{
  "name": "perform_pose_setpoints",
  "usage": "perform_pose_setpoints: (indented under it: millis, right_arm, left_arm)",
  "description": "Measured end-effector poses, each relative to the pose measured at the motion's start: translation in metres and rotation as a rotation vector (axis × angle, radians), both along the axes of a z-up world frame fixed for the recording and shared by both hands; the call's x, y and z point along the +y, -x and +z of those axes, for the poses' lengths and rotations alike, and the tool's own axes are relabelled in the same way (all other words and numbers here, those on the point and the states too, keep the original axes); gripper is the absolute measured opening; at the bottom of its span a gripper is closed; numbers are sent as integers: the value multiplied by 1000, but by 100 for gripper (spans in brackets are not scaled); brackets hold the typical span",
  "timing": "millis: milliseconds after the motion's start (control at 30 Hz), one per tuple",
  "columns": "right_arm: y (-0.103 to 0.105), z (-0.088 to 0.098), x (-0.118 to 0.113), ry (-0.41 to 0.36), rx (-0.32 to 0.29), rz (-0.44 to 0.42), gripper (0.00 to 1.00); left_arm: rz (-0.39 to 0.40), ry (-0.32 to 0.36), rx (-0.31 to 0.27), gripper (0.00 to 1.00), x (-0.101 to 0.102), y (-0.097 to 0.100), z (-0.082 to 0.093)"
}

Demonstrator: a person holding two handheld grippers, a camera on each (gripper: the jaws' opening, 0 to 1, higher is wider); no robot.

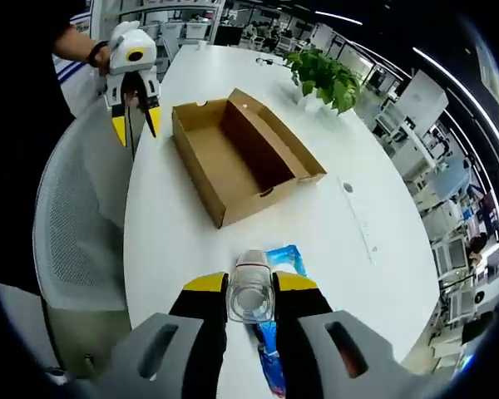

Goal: Operate the shoe box by opening the lid, removing the specified soft item, and placing it in the target area until the item is outside and the box remains undamaged.

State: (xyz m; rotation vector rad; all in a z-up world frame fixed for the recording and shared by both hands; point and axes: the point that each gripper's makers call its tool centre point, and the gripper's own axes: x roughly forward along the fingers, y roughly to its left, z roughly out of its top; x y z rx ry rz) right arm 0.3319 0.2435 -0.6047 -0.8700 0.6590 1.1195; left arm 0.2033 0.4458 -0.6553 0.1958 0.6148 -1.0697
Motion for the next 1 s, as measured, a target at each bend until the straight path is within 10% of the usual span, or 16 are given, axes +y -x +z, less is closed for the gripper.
perform_pose_setpoints:
  millis: [1000]
  right_arm:
    - [-120, -38, -48, 96, 81, -11, 18]
  left_arm:
    - [308, 29, 58, 29, 35, -2, -3]
